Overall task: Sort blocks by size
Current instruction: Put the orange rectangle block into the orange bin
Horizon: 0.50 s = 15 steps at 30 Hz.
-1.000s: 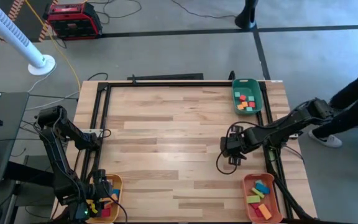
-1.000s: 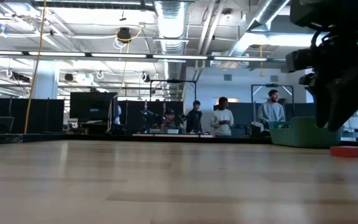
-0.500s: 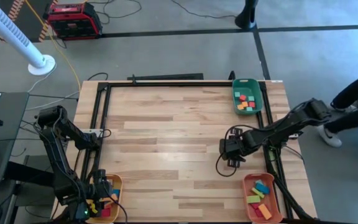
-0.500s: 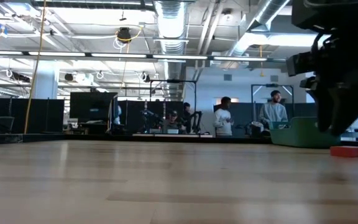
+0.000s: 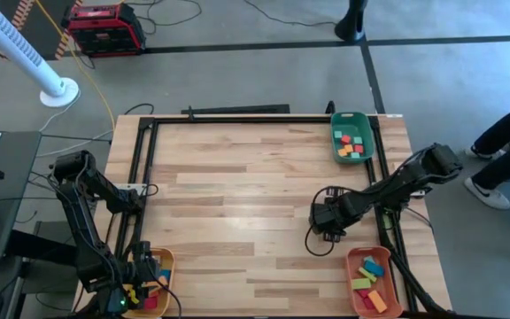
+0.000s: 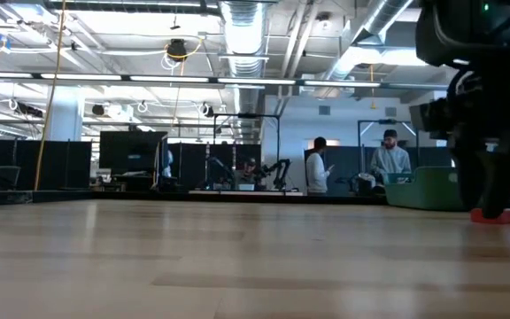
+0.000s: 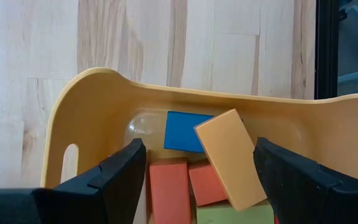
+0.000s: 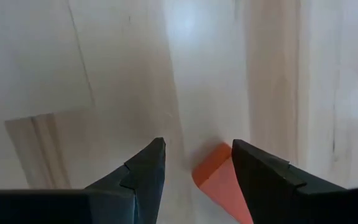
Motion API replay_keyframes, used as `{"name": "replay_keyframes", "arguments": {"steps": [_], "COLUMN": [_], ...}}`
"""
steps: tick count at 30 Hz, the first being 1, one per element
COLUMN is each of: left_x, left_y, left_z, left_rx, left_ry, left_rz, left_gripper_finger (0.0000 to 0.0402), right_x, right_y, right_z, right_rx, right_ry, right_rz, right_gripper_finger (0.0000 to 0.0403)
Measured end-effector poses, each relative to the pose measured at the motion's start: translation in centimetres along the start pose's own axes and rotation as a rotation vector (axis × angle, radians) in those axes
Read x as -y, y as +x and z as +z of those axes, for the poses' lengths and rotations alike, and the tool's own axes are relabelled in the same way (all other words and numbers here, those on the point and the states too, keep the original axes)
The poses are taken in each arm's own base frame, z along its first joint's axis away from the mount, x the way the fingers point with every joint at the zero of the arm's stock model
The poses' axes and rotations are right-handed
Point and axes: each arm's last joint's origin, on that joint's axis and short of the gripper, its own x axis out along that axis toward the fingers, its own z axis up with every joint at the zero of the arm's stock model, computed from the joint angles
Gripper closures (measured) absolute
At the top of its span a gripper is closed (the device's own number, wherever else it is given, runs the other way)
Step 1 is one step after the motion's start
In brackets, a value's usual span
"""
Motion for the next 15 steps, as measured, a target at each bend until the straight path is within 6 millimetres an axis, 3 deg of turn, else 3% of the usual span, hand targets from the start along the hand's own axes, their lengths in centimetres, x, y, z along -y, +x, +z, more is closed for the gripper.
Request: {"name": "replay_keyframes", "arguments": {"steps": [15], "left_x": [0.0], "left_y": [0.0], "left_z": [-0.01], "left_rx": [0.0], "left_ry": [0.0], "left_rz": [0.0], "left_gripper_finger": [0.0116], "right_x": [-0.42], "right_y": [0.47], "right_z": [0.29], "right_rx": [0.009], "right_ry": [0.007], "right_rz": [0.01], "right_gripper_finger": [0.0186]}}
